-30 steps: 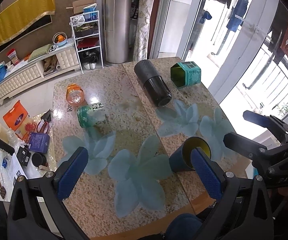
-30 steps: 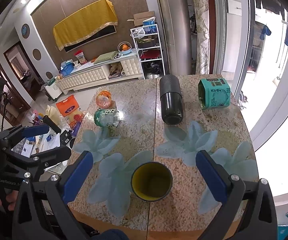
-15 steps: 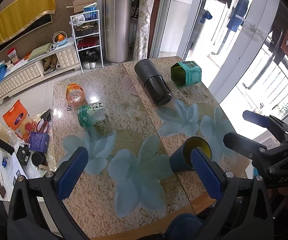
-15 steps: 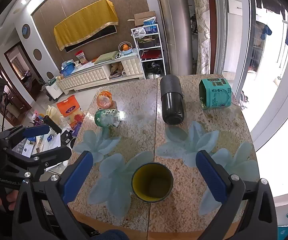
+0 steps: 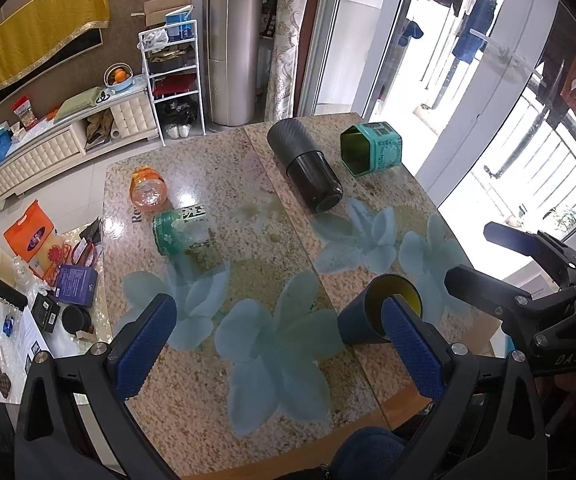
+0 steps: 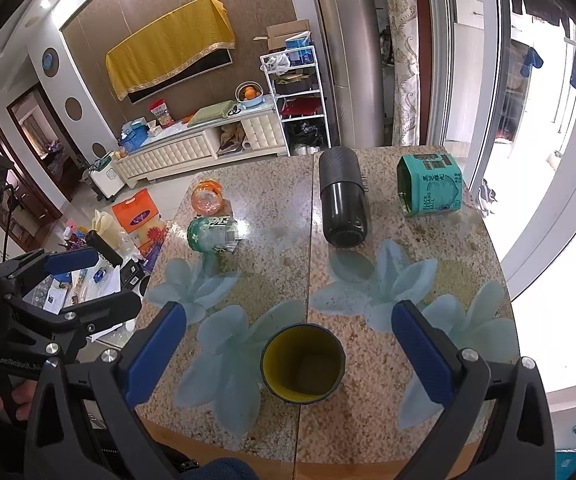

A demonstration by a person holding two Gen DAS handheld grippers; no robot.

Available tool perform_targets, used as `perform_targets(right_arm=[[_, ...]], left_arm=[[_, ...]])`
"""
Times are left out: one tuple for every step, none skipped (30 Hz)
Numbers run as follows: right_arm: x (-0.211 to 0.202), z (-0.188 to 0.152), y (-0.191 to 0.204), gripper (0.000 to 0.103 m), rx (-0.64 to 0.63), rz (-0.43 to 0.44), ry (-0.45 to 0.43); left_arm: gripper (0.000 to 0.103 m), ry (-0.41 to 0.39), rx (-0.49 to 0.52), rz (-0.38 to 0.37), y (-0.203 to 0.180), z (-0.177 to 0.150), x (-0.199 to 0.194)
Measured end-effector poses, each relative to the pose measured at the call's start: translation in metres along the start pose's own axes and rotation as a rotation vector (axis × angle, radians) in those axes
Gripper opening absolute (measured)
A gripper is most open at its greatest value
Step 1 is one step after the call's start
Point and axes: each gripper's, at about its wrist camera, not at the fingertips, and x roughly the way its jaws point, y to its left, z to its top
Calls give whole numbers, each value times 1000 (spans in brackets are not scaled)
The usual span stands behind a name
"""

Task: Flip cup upright

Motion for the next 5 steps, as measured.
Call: perform_targets(right_arm=[[0, 0, 0, 103, 1, 0, 0], [0, 0, 0, 103, -1, 0, -1], [0, 0, 0, 103, -1, 1, -2], [0, 0, 0, 103, -1, 1, -2], [1, 0, -1, 103, 0, 1, -2]], left_arm=[[103, 0, 1, 0, 0, 0, 0], [103, -3, 1, -1, 0, 0, 0], [103, -7, 2, 0, -1, 0, 0], [103, -13, 3, 3, -1, 0, -1], [103, -18, 5, 5, -2, 0, -2]])
